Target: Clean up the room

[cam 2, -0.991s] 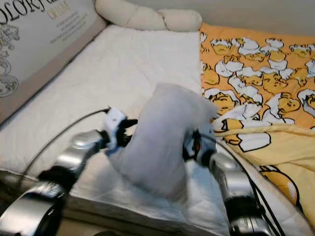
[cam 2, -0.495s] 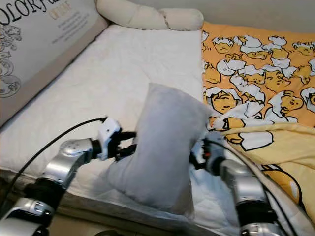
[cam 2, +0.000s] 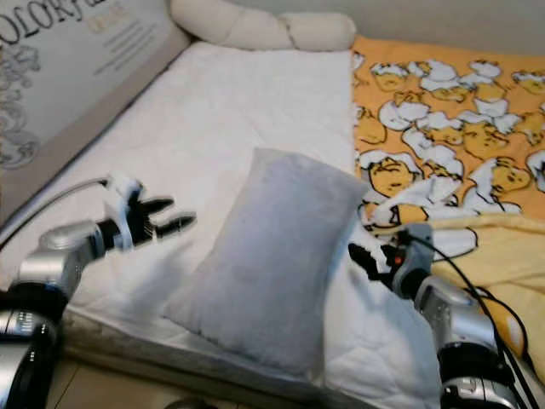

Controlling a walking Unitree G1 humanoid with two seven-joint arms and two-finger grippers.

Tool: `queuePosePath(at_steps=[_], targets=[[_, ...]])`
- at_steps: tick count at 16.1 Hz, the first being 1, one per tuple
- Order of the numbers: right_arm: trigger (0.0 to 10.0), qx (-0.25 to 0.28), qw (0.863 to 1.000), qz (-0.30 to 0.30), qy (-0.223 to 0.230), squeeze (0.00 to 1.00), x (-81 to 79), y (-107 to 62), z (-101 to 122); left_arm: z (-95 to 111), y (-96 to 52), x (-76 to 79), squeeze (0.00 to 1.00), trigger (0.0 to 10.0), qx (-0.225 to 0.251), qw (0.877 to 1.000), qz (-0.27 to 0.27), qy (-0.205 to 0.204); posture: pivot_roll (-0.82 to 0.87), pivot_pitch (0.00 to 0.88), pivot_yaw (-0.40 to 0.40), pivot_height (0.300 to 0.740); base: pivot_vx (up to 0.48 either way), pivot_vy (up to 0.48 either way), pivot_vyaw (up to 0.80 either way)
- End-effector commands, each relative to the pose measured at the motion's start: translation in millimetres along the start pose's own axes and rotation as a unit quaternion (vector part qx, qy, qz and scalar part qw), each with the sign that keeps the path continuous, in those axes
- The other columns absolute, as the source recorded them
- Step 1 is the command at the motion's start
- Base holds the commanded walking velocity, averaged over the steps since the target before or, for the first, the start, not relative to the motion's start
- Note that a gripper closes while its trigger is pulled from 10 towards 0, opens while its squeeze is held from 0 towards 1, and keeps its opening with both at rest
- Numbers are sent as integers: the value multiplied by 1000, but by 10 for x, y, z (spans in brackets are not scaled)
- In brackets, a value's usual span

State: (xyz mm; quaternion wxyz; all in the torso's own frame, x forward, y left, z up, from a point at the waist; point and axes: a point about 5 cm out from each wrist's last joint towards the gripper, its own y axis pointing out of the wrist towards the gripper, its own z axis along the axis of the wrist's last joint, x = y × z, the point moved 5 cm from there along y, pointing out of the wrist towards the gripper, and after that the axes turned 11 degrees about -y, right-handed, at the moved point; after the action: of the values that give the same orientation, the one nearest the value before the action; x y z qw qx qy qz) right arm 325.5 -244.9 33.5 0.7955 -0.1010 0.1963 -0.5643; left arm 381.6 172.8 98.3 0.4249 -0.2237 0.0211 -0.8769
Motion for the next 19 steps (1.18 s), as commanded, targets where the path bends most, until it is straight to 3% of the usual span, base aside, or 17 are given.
queuePosePath(at_steps=[1,4,5,7,10,12,15,16,17,18,19], targets=[[10000,31,999,28,35,1000,-85,41,93,40,38,1,1000,10000,22,999,1,-34,35,0,49,740,0,0,0],[10000,65,993,53,89,1000,-174,86,138,44,167,-29,1000,10000,63,992,33,-103,29,0,50,740,0,0,0],[10000,65,989,73,113,1000,-250,115,112,12,224,-38,1000,10000,86,980,47,-171,28,0,50,740,0,0,0],[10000,52,981,112,150,1000,-393,127,21,-167,352,107,1000,10000,75,972,26,-219,8,0,58,740,0,0,0],[10000,33,979,118,162,1000,-469,123,-125,-486,480,407,1000,10000,12,976,-34,-215,1,0,63,740,0,0,0],[10000,27,977,125,172,1000,-555,131,-225,-820,521,591,1000,10000,-56,979,-59,-186,-20,0,81,740,0,0,0],[10000,18,974,133,181,1000,-643,157,-286,-895,537,636,1000,10000,-70,979,-62,-181,-27,0,89,740,0,0,0],[10000,6,973,135,188,1000,-698,181,-341,-935,547,667,702,10000,-80,980,-65,-169,-26,0,88,740,0,0,0],[10000,-5,971,139,196,1000,-768,213,-395,-976,559,704,67,10000,-91,981,-70,-155,-24,0,88,740,0,0,0],[10000,-46,977,134,160,353,-913,305,-561,-1005,605,800,0,10000,-100,978,-84,-160,-21,0,88,740,0,0,0],[10000,-47,977,137,159,353,-937,315,-572,-999,613,816,0,10000,-99,978,-88,-164,-21,0,88,740,0,0,0]])
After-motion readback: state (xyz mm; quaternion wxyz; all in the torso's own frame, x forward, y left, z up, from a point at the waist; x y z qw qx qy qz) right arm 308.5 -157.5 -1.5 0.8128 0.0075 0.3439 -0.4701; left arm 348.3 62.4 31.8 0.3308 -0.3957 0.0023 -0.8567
